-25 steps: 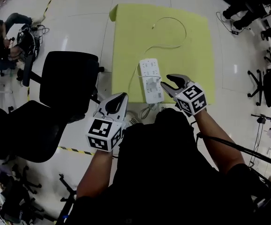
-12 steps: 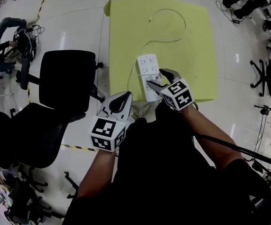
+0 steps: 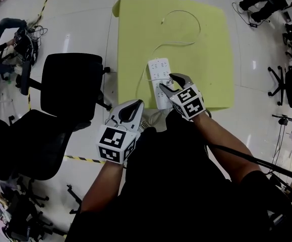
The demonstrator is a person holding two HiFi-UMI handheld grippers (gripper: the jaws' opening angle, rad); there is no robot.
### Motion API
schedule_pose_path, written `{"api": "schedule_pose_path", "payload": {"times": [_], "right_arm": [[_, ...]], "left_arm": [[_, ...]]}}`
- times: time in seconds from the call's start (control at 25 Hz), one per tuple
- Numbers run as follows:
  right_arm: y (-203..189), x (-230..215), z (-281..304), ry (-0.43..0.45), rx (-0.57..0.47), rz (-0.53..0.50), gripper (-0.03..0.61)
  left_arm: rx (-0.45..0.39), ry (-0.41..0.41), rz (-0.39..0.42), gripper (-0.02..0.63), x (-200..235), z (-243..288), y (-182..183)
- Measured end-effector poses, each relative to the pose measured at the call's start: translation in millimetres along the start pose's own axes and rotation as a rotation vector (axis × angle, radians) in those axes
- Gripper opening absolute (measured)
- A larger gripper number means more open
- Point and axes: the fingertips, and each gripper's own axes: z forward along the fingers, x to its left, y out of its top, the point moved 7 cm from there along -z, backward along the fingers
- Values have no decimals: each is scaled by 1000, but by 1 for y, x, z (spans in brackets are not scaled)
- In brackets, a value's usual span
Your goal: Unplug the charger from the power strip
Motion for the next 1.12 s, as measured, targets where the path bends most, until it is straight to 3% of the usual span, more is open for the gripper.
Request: {"api": "schedule_pose_path", "payload": {"times": [0.28,0.52,0.8,1.12], "right_arm": [[11,-14,-17,-42,-30,15,216],[-20,-68,-30,-103,95,104,215],[-47,-89,-25,-99,201,199,215],[-50,-103,-25,-137,146,205,219]], "left_arm": [[-17,-16,8,6,-3,0,4],[-22,-5,7,6,-8,-2,5],[-24,4,-2,6,-7,-3,3],[-29,11,-6,6,-22,0,4]]}}
